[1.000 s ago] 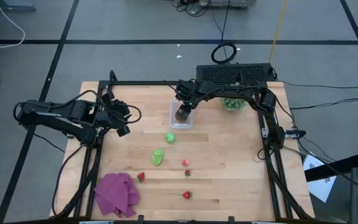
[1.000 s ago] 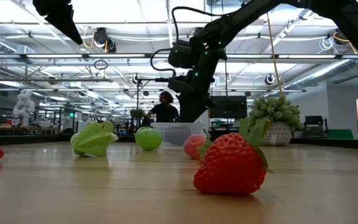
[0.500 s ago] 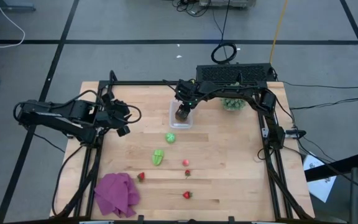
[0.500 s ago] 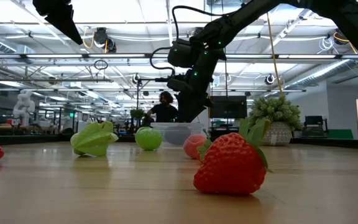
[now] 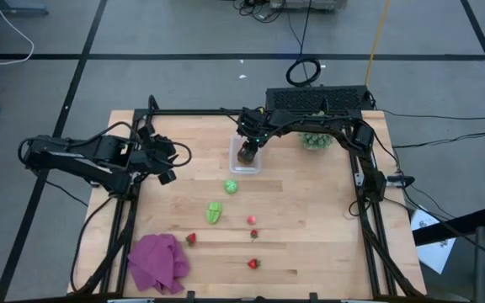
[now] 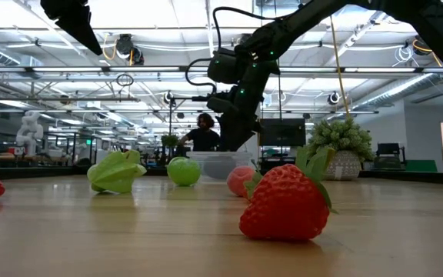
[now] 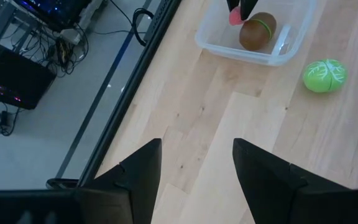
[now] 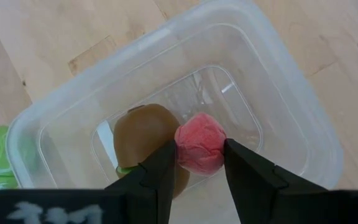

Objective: Pick and placing Produce into tupperware
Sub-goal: Put the right peach into the transparent bin, then put the starfruit into the transparent bin

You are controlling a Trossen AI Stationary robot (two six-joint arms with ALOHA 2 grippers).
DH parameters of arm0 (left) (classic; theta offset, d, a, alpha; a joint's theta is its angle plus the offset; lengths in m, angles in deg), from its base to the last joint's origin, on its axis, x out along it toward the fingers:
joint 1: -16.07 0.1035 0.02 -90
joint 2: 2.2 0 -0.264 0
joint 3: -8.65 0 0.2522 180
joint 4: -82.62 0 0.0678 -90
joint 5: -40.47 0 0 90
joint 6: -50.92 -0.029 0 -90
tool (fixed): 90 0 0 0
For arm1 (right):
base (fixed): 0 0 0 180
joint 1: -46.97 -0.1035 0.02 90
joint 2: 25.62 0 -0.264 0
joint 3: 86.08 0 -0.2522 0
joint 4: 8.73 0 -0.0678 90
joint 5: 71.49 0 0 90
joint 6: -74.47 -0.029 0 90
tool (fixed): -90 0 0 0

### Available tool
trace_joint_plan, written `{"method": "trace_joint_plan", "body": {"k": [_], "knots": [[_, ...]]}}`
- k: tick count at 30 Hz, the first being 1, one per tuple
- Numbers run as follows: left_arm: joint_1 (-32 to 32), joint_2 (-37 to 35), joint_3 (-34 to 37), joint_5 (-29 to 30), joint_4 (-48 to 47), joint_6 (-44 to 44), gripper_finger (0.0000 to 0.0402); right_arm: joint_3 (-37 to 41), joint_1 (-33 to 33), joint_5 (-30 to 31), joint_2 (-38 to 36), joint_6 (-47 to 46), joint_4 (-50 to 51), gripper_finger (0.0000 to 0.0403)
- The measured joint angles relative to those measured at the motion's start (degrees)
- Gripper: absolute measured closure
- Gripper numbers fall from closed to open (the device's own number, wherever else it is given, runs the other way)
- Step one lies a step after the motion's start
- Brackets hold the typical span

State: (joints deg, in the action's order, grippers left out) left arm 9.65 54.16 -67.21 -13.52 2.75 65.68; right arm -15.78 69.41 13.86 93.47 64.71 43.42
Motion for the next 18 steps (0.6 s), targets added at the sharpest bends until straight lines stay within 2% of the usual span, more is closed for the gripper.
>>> {"method": "trace_joint_plan", "body": {"k": [10,18], "knots": [[0.0,0.0,0.0,0.0,0.0,0.0,0.0197,0.0,0.0,0.0,0.0,0.2,-1.1,0.0203],[0.0,0.0,0.0,0.0,0.0,0.0,0.0197,0.0,0.0,0.0,-0.1,0.4,-3.3,0.0198]]}}
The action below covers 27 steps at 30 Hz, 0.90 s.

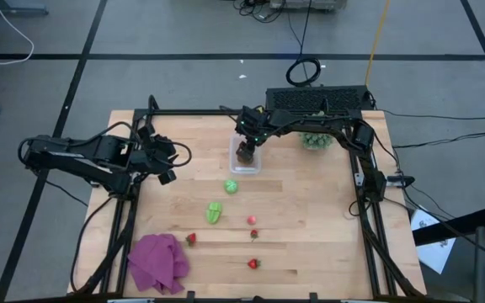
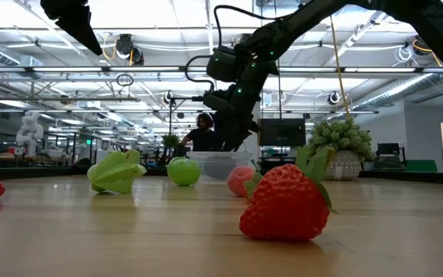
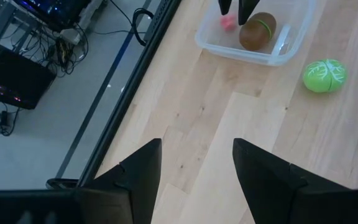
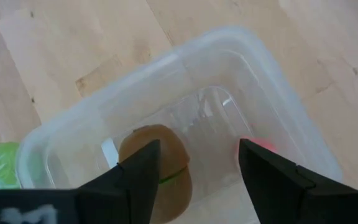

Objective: Pick and placing Produce into tupperware
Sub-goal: Put the starfruit into the transparent bin

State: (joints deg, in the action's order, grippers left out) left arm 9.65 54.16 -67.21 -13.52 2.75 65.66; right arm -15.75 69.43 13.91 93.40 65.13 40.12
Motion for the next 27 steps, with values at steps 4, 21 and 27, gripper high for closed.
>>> {"method": "trace_joint_plan", "body": {"k": [4,21,27], "knots": [[0.0,0.0,0.0,0.0,0.0,0.0,0.0197,0.1,-0.2,-0.1,-1.2,-0.4,0.0,0.0198],[-0.1,0.0,2.8,-12.3,7.2,3.9,0.0197,0.1,-14.1,-6.1,-9.7,-9.9,6.5,0.0199],[-1.9,0.9,11.6,-21.2,20.0,5.5,0.0197,0.0,-20.2,-3.0,-11.8,-15.1,10.1,0.02]]}}
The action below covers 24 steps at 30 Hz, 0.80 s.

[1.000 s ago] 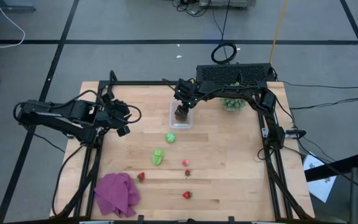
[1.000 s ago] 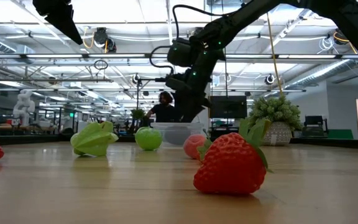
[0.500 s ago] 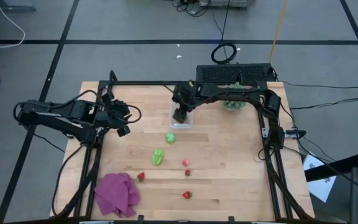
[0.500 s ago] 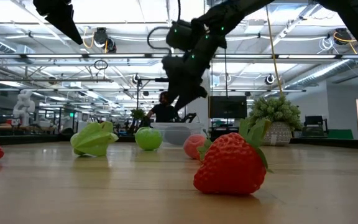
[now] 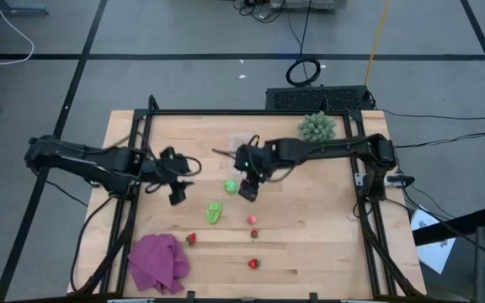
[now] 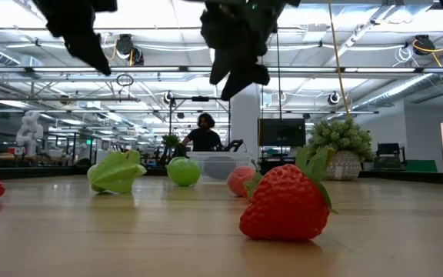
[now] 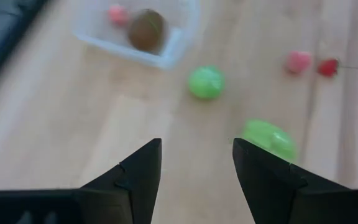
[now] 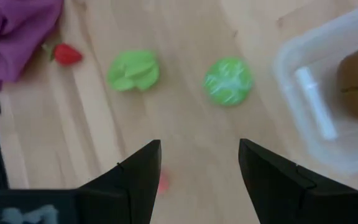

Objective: Pick and placing Produce into tupperware
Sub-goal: Put the starfruit into the transparent bin

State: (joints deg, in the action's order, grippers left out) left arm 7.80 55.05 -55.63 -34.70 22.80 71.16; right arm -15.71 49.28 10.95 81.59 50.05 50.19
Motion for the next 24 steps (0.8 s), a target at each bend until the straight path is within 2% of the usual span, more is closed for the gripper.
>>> {"method": "trace_joint_plan", "body": {"k": [6,13,17,21,24], "knots": [[-3.8,5.1,7.0,-1.8,10.6,6.9,0.0197,0.0,-3.2,3.3,-0.7,-2.1,2.5,0.02],[-4.9,14.7,6.9,-2.2,21.5,12.1,0.0197,0.0,-3.0,4.0,-0.7,0.1,4.1,0.02],[-4.9,18.5,5.6,-2.8,22.8,14.3,0.0197,0.0,-1.1,12.3,-1.3,5.0,9.5,0.02],[-4.8,20.6,5.0,-0.9,22.7,20.7,0.0197,0.0,1.8,22.0,-3.3,11.2,14.2,0.02],[-4.4,21.4,4.9,-0.2,22.8,25.7,0.0197,0.0,4.3,25.5,-5.1,16.2,14.5,0.02]]}}
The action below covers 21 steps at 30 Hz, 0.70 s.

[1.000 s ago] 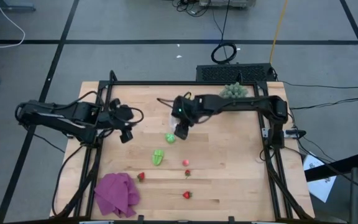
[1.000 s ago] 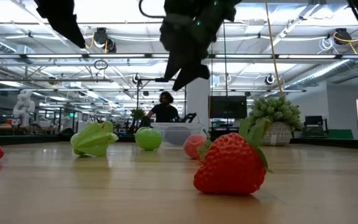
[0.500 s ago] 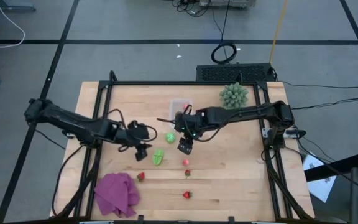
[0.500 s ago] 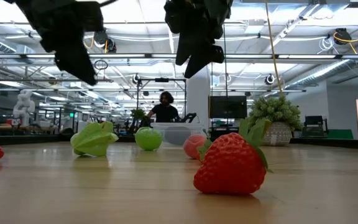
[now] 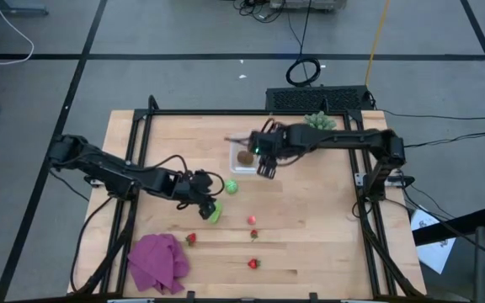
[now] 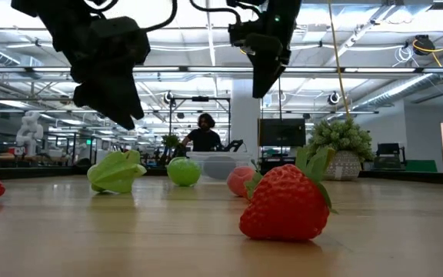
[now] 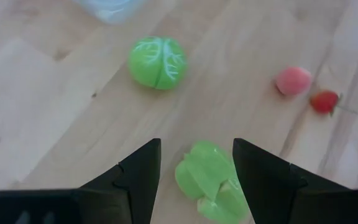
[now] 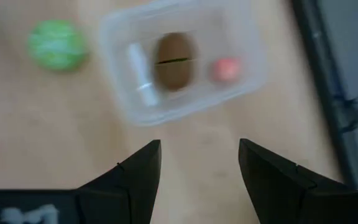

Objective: Pick and placing Produce into tupperware
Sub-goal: Put the starfruit into the transparent bin

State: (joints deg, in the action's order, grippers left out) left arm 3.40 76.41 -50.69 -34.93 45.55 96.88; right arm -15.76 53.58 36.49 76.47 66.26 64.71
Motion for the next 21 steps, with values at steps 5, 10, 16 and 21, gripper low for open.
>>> {"method": "trace_joint_plan", "body": {"k": [5,10,16,21], "knots": [[0.8,0.2,0.0,-2.1,-0.3,7.3,0.0197,0.0,4.3,0.4,-3.9,5.3,-1.5,0.02],[-0.5,0.2,0.0,-2.6,-0.1,15.0,0.0197,0.0,7.6,0.3,-8.3,5.5,-0.8,0.02],[-3.5,0.2,0.0,-1.7,-0.1,24.6,0.0197,0.0,8.7,0.0,-12.5,4.6,-0.6,0.02],[-6.2,2.4,-0.1,0.6,0.0,34.1,0.0197,0.0,8.7,-0.1,-13.6,4.7,0.3,0.02]]}}
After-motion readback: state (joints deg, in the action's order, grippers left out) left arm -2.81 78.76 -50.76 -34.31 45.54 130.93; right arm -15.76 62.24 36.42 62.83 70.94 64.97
